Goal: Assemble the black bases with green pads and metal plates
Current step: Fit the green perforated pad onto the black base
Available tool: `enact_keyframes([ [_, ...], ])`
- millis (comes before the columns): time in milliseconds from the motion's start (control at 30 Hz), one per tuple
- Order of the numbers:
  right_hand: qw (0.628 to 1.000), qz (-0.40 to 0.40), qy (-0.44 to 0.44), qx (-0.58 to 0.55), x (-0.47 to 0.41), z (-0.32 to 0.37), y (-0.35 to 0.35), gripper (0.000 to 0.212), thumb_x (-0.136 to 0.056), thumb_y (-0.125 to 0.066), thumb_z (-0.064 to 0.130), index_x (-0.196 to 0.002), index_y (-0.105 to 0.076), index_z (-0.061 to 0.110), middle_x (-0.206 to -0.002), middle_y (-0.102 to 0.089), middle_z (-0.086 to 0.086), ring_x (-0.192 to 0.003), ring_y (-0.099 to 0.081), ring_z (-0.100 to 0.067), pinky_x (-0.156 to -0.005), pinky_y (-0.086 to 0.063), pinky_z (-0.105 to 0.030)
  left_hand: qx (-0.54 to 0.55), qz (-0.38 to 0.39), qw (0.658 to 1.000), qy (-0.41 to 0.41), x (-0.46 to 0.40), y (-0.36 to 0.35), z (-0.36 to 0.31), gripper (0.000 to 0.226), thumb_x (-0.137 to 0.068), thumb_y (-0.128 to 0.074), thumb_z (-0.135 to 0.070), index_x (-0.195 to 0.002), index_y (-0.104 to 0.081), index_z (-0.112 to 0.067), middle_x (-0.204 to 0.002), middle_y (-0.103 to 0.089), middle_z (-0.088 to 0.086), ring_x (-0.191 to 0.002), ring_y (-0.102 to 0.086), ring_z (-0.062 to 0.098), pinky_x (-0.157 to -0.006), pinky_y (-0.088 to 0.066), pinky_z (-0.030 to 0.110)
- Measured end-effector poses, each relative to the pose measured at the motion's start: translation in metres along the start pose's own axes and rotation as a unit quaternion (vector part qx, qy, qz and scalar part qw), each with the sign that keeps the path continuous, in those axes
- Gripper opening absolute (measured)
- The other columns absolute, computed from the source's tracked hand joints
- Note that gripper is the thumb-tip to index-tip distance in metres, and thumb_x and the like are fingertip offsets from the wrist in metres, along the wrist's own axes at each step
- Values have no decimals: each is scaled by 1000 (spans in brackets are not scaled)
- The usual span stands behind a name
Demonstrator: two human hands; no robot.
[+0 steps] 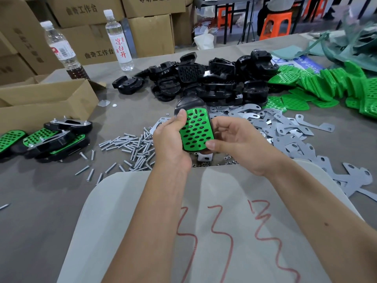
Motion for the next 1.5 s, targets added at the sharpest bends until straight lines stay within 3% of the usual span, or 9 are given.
enact_keyframes([
  [167, 1000, -22, 1, -12, 0, 0, 1, 25, -93, -68, -8, -117, -68, 0, -111, -74, -21, -102, -74, -29, -86, -61, -36, -43, 5, 997, -63, -3, 0, -8, 21, -98, -69, -24, -102, -73, -4, -95, -76, 13, -80, -71, 26, -64, -59, 38],
  [400, 991, -136, -17, -6, -1, -4, 9, 31, -84, -80, -5, -103, -58, 4, -92, -73, -29, -76, -77, -32, -69, -65, -38, -93, 46, 993, -52, -7, 0, -6, 31, -91, -78, -21, -116, -68, -5, -96, -73, 10, -85, -71, 27, -70, -62, 43],
  [667, 886, -68, -2, 458, -12, 4, -20, 15, -92, -78, 27, -102, -68, 24, -94, -63, 14, -76, -57, 3, -75, -43, -28, -59, -119, 988, -80, -30, 68, -45, 28, -84, -84, -15, -106, -67, -16, -94, -73, 3, -81, -69, 21, -56, -56, 32],
  [800, 827, 1, -89, 555, -28, -4, -36, 24, -96, -72, 36, -113, -65, 21, -117, -52, 0, -97, -56, -22, -85, -46, -36, -55, -126, 988, -66, -29, 72, -44, 27, -83, -85, -15, -103, -66, -17, -92, -72, 2, -79, -68, 20, -50, -53, 28],
  [967, 827, 12, -94, 553, -31, -2, -34, 22, -98, -69, 31, -82, -67, 16, -93, -62, 3, -90, -61, -20, -81, -50, -40, -78, -96, 990, -74, -25, 65, -45, 30, -84, -84, -18, -110, -69, -12, -89, -73, -1, -75, -68, 15, -48, -53, 23],
  [1133, 922, -194, -17, 333, -14, 14, 6, 17, -98, -70, 23, -83, -65, 20, -64, -67, 0, -52, -52, -10, -52, -40, -23, -138, -11, 990, -24, -21, 40, -32, 17, -94, -71, -24, -107, -73, -13, -88, -76, 3, -78, -74, 24, -66, -64, 41],
  [1233, 941, -233, -15, 244, -5, 8, 18, 16, -96, -72, 12, -84, -74, 23, -67, -68, 4, -57, -59, -11, -59, -50, -26, -183, 19, 983, -12, -17, 29, -24, 19, -95, -64, -15, -112, -72, -11, -99, -77, 10, -94, -75, 34, -80, -63, 56],
  [1367, 965, -241, -16, 103, -3, 2, 22, 22, -99, -61, -4, -100, -76, 11, -82, -76, -11, -66, -74, -18, -72, -64, -34, -249, 38, 966, -55, -14, 19, -21, 16, -96, -64, -10, -90, -73, -22, -77, -78, -6, -71, -75, 14, -56, -62, 36],
  [1500, 964, -243, 27, 104, -2, 12, 19, 22, -95, -65, -7, -89, -74, 13, -76, -76, -7, -65, -75, -21, -63, -63, -29, -330, 45, 933, -134, -7, 5, -28, 15, -94, -65, -13, -98, -76, -22, -93, -78, 2, -91, -74, 28, -80, -63, 53],
])
Point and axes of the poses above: each hand's wrist, its own x-axis away from the middle knuckle, its own y-axis out of the back of the hand, z = x × y, the point moved 8 cm from there along -x, towards the middle knuckle
